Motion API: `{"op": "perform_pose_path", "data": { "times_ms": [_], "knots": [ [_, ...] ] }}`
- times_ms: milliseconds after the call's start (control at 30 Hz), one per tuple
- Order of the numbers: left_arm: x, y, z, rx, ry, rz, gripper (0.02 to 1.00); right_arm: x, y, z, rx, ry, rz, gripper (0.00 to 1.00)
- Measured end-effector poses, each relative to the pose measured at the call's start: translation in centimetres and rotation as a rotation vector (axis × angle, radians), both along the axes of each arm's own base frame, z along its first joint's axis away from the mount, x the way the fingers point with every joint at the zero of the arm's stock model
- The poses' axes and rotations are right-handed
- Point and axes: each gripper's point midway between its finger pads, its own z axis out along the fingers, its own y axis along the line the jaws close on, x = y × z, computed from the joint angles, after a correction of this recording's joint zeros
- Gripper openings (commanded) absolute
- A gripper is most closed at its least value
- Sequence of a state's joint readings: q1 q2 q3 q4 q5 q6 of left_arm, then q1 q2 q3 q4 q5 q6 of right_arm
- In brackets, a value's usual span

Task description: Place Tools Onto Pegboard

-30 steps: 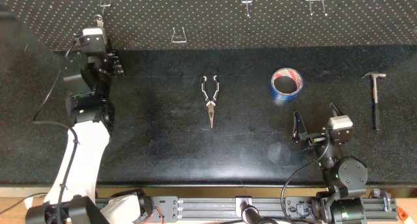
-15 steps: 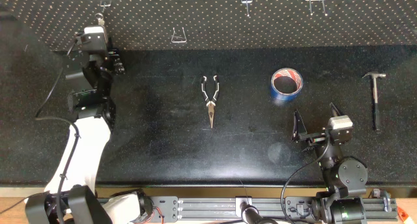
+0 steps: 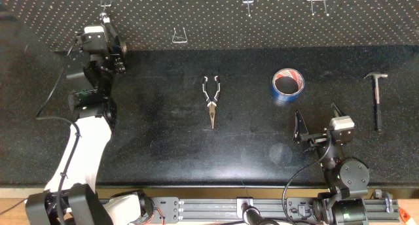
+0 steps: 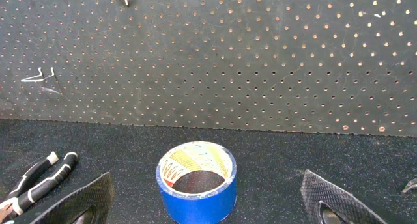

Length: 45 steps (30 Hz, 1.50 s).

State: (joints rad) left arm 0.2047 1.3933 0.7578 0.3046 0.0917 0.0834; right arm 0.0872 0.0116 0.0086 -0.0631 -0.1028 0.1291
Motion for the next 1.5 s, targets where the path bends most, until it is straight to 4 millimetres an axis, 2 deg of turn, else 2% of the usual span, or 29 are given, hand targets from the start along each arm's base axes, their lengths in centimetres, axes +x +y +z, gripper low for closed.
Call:
{"op": "perform_pose_path", "data": {
  "times_ms": [33,200,267,367,667,800,867,933,1033,1200,1367,1500],
  "knots": [
    [0.0,0.0,0.0,-0.003,-0.001,0.003,0.996,0.0,0.0,0.0,0.0,0.0,0.0,0.943],
    [-0.1,0.0,-0.2,-0.003,0.009,0.004,0.996,0.0,0.0,0.0,0.0,0.0,0.0,0.943],
    [-0.6,0.0,-1.1,-0.012,0.055,0.005,0.996,0.0,0.0,0.0,0.0,0.0,0.0,0.945],
    [-2.0,0.0,-1.3,-0.015,0.105,0.022,0.996,0.0,0.0,0.0,0.0,0.0,0.0,0.943],
    [-8.7,-0.3,0.6,-0.011,0.215,0.076,0.996,0.0,0.0,0.0,0.0,0.0,0.0,0.943],
    [-11.6,0.4,2.2,0.022,0.21,0.145,0.996,0.0,0.0,0.0,0.0,0.0,0.0,0.943],
    [-14.8,1.5,3.2,0.065,0.22,0.238,0.998,0.0,0.0,0.0,0.0,0.0,0.0,0.943],
    [-17.1,2.0,4.8,0.091,0.181,0.294,0.996,0.0,0.0,0.0,0.0,0.0,0.0,0.943],
    [-19.2,1.7,6.5,0.096,0.117,0.302,0.996,0.0,0.0,0.0,0.0,0.0,0.0,0.945],
    [-19.6,0.9,5.2,0.04,0.16,0.279,0.996,0.0,0.0,0.0,0.0,0.0,0.0,0.943],
    [-19.9,-0.6,3.1,-0.039,0.24,0.231,0.996,0.0,0.0,0.0,0.0,0.0,0.0,0.943],
    [-18.9,-5.9,2.4,-0.12,0.26,0.074,0.996,0.0,0.0,0.0,0.0,0.0,0.0,0.943]
  ]
}}
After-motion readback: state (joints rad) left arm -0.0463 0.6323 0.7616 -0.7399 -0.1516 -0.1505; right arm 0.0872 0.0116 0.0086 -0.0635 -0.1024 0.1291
